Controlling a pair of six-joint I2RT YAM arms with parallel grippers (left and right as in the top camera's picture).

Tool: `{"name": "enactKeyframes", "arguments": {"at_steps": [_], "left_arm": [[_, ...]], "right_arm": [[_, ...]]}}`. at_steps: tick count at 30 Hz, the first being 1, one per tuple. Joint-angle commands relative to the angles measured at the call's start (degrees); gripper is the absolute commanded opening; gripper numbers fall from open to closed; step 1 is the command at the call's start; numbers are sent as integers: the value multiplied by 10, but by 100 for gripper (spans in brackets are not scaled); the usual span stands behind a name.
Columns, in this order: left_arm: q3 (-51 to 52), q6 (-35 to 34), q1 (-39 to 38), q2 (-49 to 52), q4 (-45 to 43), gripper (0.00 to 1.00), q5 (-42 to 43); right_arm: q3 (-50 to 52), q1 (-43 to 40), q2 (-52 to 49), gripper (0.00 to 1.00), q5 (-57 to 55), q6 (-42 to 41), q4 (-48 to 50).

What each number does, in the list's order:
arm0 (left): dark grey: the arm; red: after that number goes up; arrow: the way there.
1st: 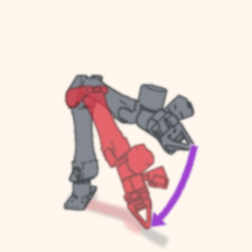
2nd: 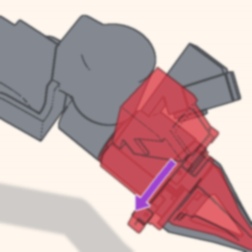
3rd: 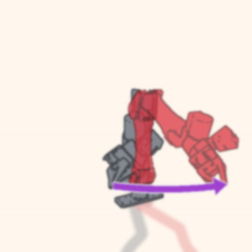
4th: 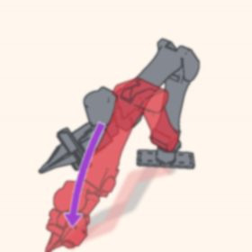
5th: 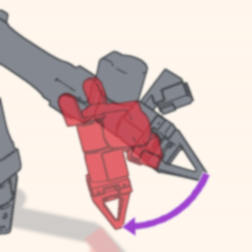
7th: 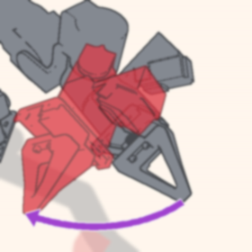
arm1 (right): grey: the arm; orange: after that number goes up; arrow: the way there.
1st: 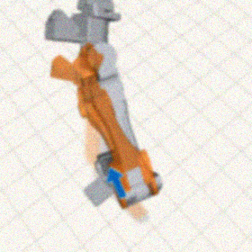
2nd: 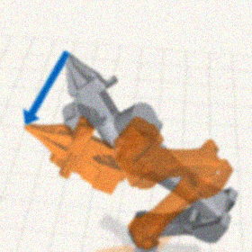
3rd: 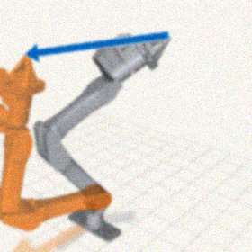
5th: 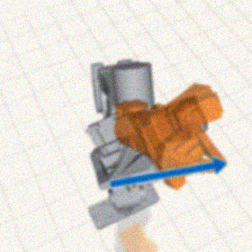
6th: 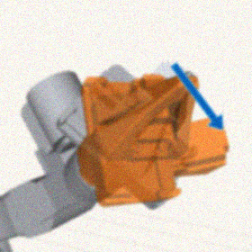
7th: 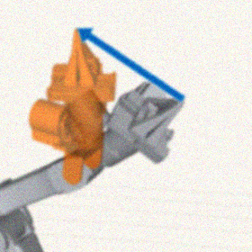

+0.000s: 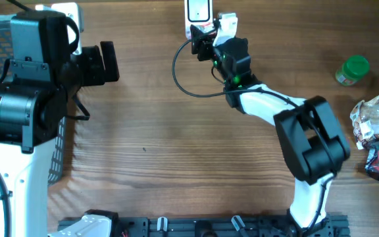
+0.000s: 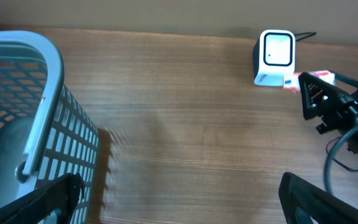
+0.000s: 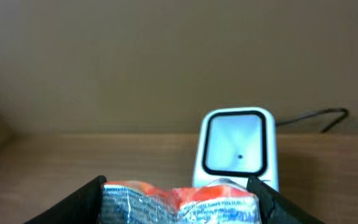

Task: Scan the item barcode
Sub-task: 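Hold the Kleenex pack against the scanner with the right gripper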

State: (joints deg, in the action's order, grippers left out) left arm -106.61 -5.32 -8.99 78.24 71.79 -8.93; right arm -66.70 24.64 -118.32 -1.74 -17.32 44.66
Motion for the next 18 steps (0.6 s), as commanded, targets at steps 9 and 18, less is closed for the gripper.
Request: {"name": "enactKeyframes", "arguments": {"at_steps": [9,18], "left_arm": [[-2,-12,-2,8,-4,100,1],[-2,-16,-2,38,-4,100,-12]], "right_arm": [[-194,-1,-178,66,-48,84,54],[-319,-2,-289,65,-64,166,39]]}}
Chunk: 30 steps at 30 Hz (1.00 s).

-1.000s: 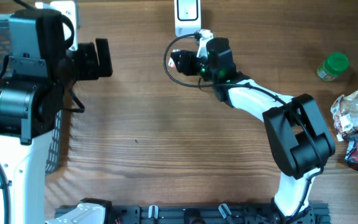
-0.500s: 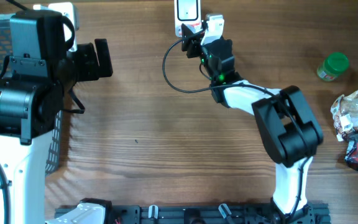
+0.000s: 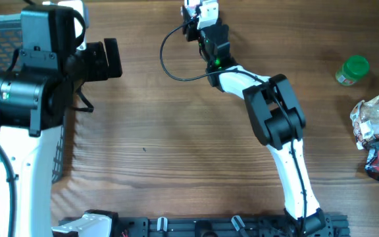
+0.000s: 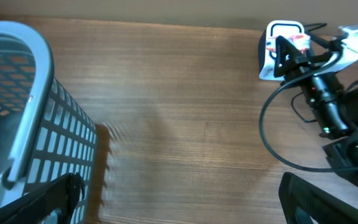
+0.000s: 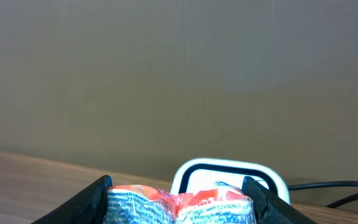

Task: Scan the item barcode
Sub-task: 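Hold the Kleenex pack against the scanner with the right gripper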

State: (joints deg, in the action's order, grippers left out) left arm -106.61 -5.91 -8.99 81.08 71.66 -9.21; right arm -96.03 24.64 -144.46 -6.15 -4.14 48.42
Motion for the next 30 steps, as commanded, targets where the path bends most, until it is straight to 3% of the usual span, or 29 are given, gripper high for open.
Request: {"name": "enactKeyframes", "arguments": {"at_steps": [1,19,23,27,30], "left_arm": [[-2,-10,-2,12,-2,100,-9],[-2,-19,-2,15,1,100,-9],[-2,-19,-2,15,2,100,-9],[-2,-19,-2,15,3,100,-10],[-2,-19,-2,15,6,100,-9]], "right_arm": [[-27,-2,-29,65,-21,45,2],[-28,-5,-23,65,-46,59,-7],[-31,5,11,65,-66,98,-12],[-31,9,89,67,-85,121,-64],[-31,9,191,71,-99,111,-196]]}}
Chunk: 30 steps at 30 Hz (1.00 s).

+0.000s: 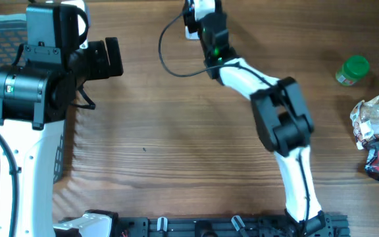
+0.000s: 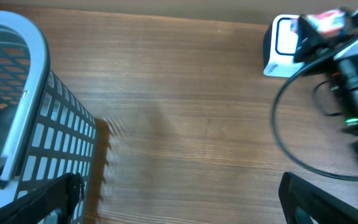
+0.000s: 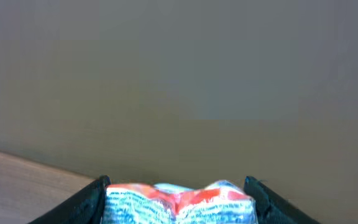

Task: Scan the item barcode
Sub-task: 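Hold the Kleenex pack against the scanner with the right gripper, then carry the Kleenex pack right and drop it on the pile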

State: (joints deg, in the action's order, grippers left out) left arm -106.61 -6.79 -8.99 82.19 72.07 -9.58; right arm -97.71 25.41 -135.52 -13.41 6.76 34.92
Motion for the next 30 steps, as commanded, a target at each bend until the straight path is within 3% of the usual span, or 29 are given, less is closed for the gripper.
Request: {"name": "enactKeyframes", "arguments": {"at_steps": [1,3,5,7,8,9,10,12,17,19,22,26,30], "left_arm": [[-2,-10,-2,4,3,100,-6],[-2,-10,-2,4,2,100,-6],[-2,-10,-2,5,-3,100,-5],[-2,-10,-7,9,-9,100,-5],[-2,-4,-14,11,-11,100,-5],[-2,6,-20,11,-12,100,-6],[-2,7,-25,11,-17,100,-6],[-2,6,-28,11,-29,100,-5],[-2,3,-27,10,-40,100,-6],[-2,3,-27,10,-40,100,-16],[-2,3,-27,10,-37,100,-31],[-2,3,-27,10,-17,100,-31],[-2,3,-27,10,-5,100,-31]], "right_arm": [[-14,1,131,71,-44,-5,-110],[-14,-12,213,68,-166,-34,-269],[-14,-47,276,68,-226,-136,-464],[-14,-97,317,69,-226,-280,-665],[-14,-148,331,64,-217,-376,-795],[-14,-182,331,65,-185,-402,-861],[-7,-216,328,77,-92,-398,-909],[21,-246,325,100,127,-323,-920],[29,-115,268,100,169,-265,-841],[27,-47,189,100,187,-233,-767],[18,25,105,100,208,-248,-676],[18,80,51,100,123,-265,-546],[17,84,5,100,103,-289,-496]]}}
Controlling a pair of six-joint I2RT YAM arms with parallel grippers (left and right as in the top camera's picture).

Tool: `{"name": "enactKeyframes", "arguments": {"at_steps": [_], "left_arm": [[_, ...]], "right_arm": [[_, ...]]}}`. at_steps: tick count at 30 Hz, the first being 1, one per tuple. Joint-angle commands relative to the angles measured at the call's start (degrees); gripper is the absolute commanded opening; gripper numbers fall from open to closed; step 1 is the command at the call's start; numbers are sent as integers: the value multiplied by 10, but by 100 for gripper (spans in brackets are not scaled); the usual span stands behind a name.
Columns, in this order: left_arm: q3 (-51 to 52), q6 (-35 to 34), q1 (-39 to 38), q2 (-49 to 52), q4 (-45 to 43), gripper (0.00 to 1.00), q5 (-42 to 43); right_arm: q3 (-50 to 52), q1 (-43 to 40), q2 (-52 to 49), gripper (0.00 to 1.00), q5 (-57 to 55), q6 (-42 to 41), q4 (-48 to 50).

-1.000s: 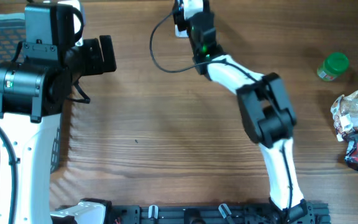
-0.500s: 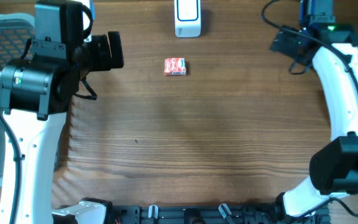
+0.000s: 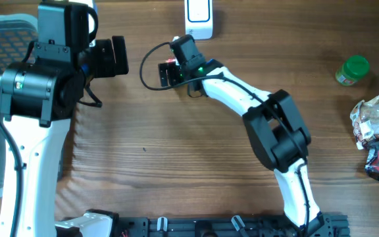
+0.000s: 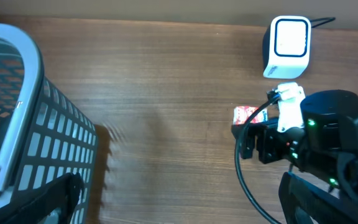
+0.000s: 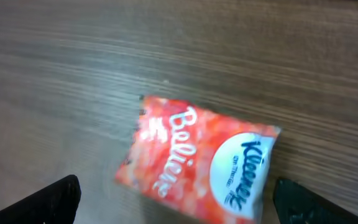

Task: Scan the item barcode
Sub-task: 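Carry the Kleenex pack right and drop it on the pile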

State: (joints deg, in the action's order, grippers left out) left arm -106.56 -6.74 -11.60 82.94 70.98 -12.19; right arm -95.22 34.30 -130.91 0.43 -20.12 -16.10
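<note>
The red and white Kleenex tissue pack (image 5: pixel 197 158) lies face up on the wooden table, a little blurred. My right gripper (image 5: pixel 178 202) is over it, open, with its fingers spread to either side. In the left wrist view the pack (image 4: pixel 246 114) shows just beyond the right gripper (image 4: pixel 253 140), in front and to the left of the white barcode scanner (image 4: pixel 289 43). The scanner (image 3: pixel 197 16) stands at the table's far edge. My left gripper (image 4: pixel 179 199) hangs open and empty by the basket.
A grey mesh basket stands at the far left, its rim (image 4: pixel 17 93) close to the left gripper. A green-lidded jar (image 3: pixel 353 70) and several crumpled bags (image 3: pixel 377 125) sit at the right edge. A black cable (image 3: pixel 151 69) loops off the right arm.
The right gripper was shut on the tissue pack up at the scanner. Now it is down in front and left of the scanner, open, with the pack on the table beneath it.
The right gripper held the tissue pack just in front of the scanner's window. Then it held it closer against the scanner, then higher, with the scanner hidden behind the pack. Now the pack lies released on the table left of the scanner. The left arm stayed by the basket.
</note>
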Motion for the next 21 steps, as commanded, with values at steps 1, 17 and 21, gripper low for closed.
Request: {"name": "enactKeyframes", "arguments": {"at_steps": [1,17,21], "left_arm": [[-3,3,-1,2,7,100,-5],[-3,5,-1,-24,-201,100,-59],[-3,98,-1,-43,-375,100,-120]], "right_arm": [[-7,-5,-52,100,-43,-22,16],[-13,-81,143,43,-120,24,-146],[-13,-197,318,41,-145,68,-254]]}}
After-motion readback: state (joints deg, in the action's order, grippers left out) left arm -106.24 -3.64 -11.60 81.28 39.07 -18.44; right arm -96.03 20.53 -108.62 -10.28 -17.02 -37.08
